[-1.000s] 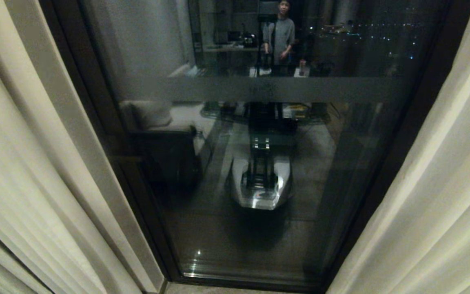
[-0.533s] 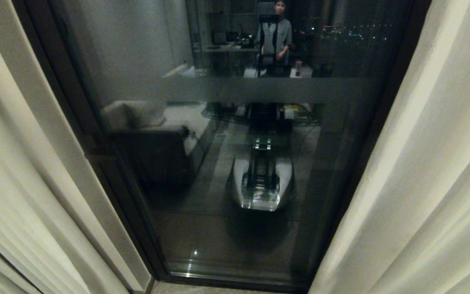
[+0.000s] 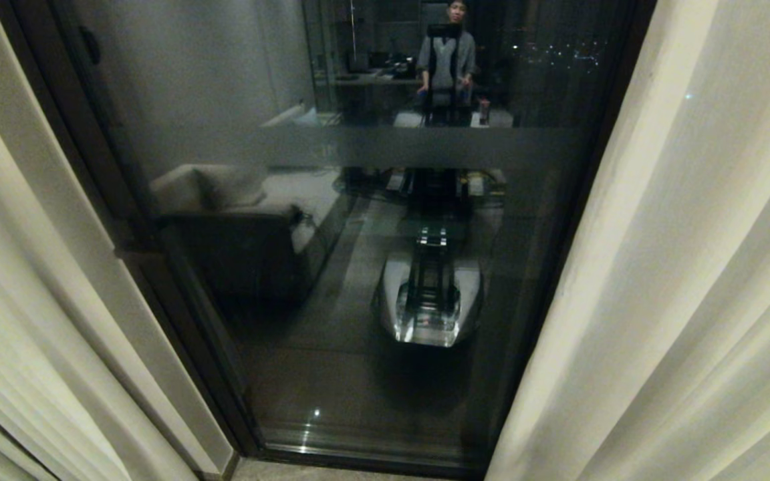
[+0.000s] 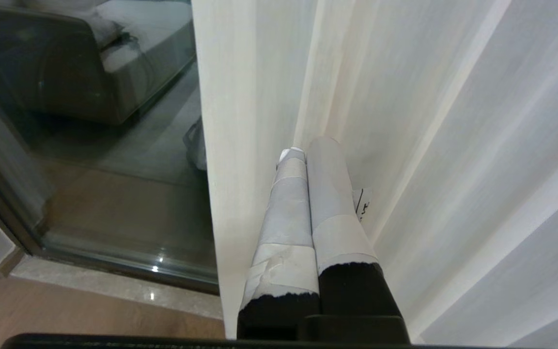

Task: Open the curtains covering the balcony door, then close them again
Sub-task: Pull the inner curtains open on both sides

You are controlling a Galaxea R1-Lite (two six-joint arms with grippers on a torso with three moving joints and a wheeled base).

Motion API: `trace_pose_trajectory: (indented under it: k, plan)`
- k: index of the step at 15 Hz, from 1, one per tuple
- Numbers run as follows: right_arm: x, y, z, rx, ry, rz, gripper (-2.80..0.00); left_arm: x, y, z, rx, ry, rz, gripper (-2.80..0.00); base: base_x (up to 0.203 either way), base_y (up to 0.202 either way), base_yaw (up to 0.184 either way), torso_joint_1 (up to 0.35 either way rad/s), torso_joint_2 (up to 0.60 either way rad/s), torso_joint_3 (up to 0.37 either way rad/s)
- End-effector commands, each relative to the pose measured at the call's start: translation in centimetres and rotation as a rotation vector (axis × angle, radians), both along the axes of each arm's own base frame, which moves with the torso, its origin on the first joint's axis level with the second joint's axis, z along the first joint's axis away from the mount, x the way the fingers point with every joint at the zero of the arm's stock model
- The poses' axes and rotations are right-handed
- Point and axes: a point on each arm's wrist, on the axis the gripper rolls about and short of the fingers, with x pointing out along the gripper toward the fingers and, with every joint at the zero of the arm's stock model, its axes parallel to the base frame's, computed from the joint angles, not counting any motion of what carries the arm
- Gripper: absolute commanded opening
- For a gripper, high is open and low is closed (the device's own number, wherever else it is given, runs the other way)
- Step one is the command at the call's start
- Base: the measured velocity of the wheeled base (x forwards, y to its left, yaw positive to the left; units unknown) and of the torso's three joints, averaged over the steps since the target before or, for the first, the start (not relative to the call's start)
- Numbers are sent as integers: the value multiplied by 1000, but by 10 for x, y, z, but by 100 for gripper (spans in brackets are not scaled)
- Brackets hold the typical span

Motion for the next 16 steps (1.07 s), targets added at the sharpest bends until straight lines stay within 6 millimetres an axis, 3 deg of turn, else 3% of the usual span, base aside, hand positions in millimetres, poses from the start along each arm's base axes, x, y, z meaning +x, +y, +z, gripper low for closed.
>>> trace_pose_trajectory:
  k: [1, 16]
  plan:
    - [0, 0, 0, -1, 2, 2, -280, 0, 0, 0, 0, -1, 1, -280, 0, 0, 0, 0, 0, 0]
    - [0, 0, 0, -10, 1, 2, -280, 0, 0, 0, -3, -1, 1, -280, 0, 0, 0, 0, 0, 0]
